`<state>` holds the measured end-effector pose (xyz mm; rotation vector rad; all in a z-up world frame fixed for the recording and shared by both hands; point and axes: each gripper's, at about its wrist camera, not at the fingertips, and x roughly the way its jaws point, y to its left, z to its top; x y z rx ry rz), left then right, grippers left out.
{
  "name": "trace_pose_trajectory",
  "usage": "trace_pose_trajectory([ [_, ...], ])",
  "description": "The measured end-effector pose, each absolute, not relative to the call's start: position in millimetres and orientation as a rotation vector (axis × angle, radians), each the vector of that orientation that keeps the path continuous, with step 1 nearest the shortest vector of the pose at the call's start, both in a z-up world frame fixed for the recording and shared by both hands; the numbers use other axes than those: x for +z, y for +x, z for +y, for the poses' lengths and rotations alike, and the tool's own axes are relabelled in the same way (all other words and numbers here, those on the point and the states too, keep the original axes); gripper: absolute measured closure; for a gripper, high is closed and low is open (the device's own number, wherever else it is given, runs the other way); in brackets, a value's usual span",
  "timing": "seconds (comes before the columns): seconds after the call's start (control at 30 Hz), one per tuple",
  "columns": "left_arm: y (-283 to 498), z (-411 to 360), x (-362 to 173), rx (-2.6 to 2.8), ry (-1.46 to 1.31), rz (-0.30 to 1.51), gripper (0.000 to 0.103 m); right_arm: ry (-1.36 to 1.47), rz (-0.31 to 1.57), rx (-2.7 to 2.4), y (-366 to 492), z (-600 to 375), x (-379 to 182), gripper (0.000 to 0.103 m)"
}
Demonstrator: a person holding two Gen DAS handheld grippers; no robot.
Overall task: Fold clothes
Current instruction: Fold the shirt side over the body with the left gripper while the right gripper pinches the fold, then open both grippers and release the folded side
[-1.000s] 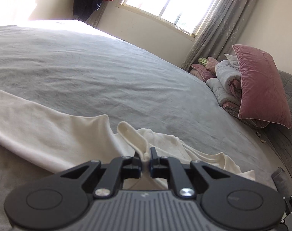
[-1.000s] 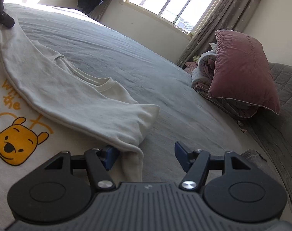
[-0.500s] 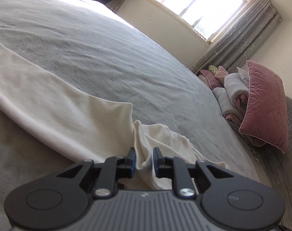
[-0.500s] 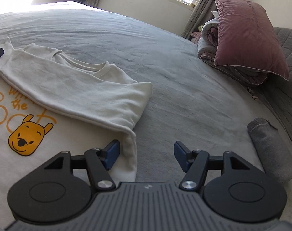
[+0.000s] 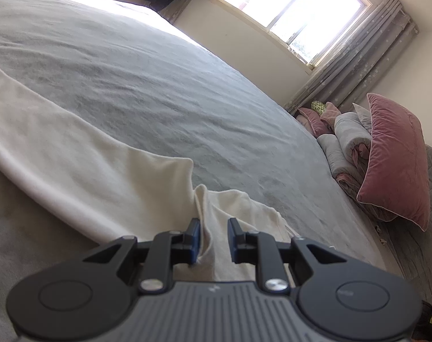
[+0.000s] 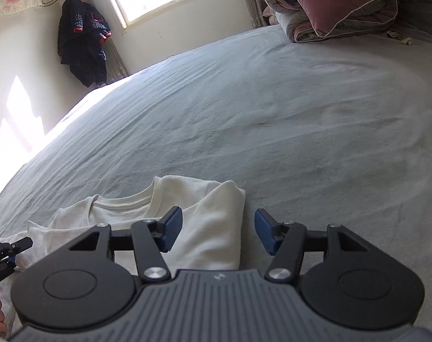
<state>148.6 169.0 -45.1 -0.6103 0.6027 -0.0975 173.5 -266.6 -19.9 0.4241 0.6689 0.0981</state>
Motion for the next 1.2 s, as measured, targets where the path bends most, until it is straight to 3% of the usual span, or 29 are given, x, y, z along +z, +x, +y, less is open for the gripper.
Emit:
trace_pose_trajectory([
  [0.07, 149, 167, -45, -0.094, -0.603, 0.603, 0.084, 0.528, 0.667, 0.098, 182, -277, -31, 0.061],
  [0.13, 150, 167, -47, -0.093, -0.601, 0.592, 0.088, 0.637, 0.65, 0.109, 184, -288, -40, 0.09],
  [0.17, 149, 166, -47, -0.103, -0.601, 0.575, 0.094, 0.678, 0.62, 0.125, 182, -293, -42, 0.092],
  [0.23, 147, 165, -47, -0.124, -0.603, 0.54, 0.096, 0.752, 0.564, 0.146, 178, -302, -45, 0.096],
  [0.5, 151, 163, -55, -0.055, -0.527, 0.532, 0.102, 0.691, 0.591, 0.089, 173, -305, -53, 0.094],
  [0.53, 150, 164, -54, -0.057, -0.53, 0.526, 0.102, 0.664, 0.597, 0.092, 169, -303, -49, 0.087],
  [0.6, 148, 162, -50, -0.054, -0.519, 0.509, 0.102, 0.609, 0.608, 0.099, 163, -299, -42, 0.086],
  [0.67, 147, 160, -47, -0.041, -0.508, 0.494, 0.102, 0.555, 0.619, 0.106, 157, -295, -35, 0.075],
  [0.7, 146, 159, -46, -0.031, -0.503, 0.487, 0.102, 0.528, 0.624, 0.109, 154, -293, -31, 0.064],
  [0.73, 145, 158, -45, -0.024, -0.499, 0.48, 0.102, 0.501, 0.63, 0.112, 151, -291, -27, 0.063],
  [0.97, 139, 147, -39, 0.032, -0.429, 0.44, 0.102, 0.306, 0.665, 0.139, 129, -275, -3, 0.064],
  [1.13, 143, 145, -43, 0.037, -0.394, 0.49, 0.102, 0.141, 0.734, 0.184, 120, -256, -15, 0.082],
  [1.2, 146, 147, -49, 0.036, -0.393, 0.53, 0.102, 0.036, 0.772, 0.168, 120, -248, -29, 0.082],
])
